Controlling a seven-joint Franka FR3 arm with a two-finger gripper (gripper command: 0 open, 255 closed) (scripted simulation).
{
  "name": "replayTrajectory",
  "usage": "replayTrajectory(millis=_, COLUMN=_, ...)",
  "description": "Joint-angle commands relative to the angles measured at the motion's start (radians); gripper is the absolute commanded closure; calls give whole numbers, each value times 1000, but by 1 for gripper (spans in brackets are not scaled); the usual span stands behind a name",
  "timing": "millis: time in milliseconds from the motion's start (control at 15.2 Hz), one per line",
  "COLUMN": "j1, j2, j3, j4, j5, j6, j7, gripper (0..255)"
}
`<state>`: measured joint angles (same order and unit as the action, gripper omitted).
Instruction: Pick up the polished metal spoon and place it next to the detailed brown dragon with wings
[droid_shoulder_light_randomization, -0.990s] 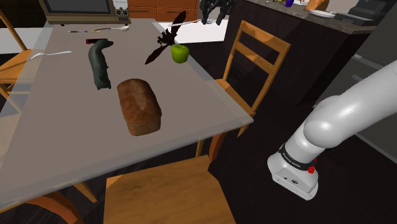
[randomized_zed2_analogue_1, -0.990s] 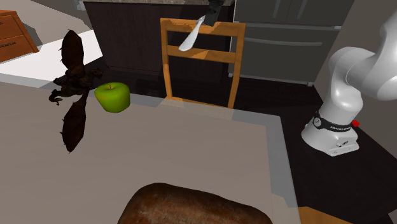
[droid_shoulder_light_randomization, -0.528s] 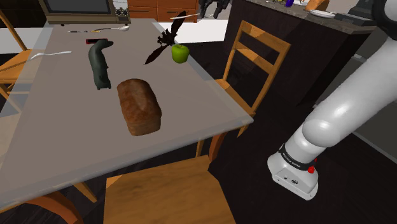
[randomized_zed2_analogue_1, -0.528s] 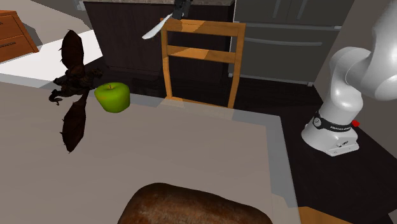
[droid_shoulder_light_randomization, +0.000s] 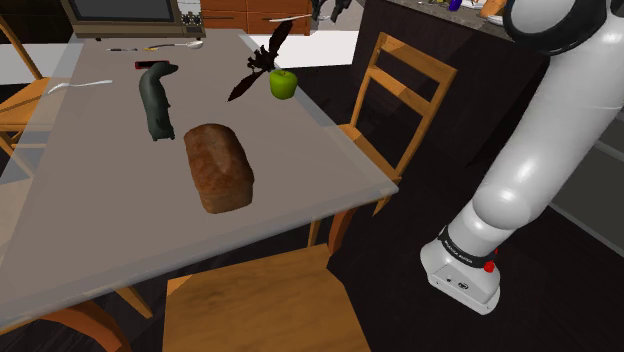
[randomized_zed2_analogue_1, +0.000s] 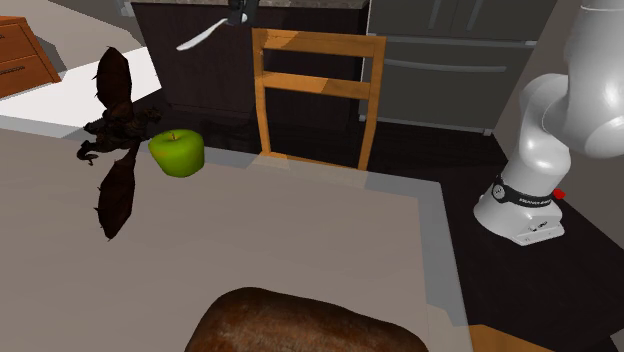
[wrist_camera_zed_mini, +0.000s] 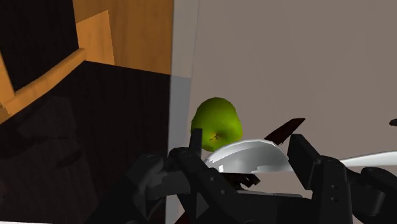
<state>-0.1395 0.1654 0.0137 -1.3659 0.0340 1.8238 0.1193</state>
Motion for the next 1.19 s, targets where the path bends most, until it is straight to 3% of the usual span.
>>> replayTrajectory(millis=0, j1=-17, j2=103, j3=-10, j4=143, j5=9, j6=-41, j7=-27, gripper=255)
replayTrajectory(millis=198, j1=-44, j2=269, j3=-19, j4=392, j5=21, j6=-126, j7=-58, gripper=255)
replayTrajectory(millis=264, j1=-60, j2=400, j3=-22, j4=606, j5=28, j6=-209, j7=-70, gripper=255)
replayTrajectory(millis=594, j1=-59, j2=319, j3=-21, j4=401, j5=27, j6=-85, j7=-76, gripper=255)
replayTrajectory(millis=1122, j1=-57, j2=260, j3=-21, j4=198, j5=28, j6=59, j7=-84, gripper=255)
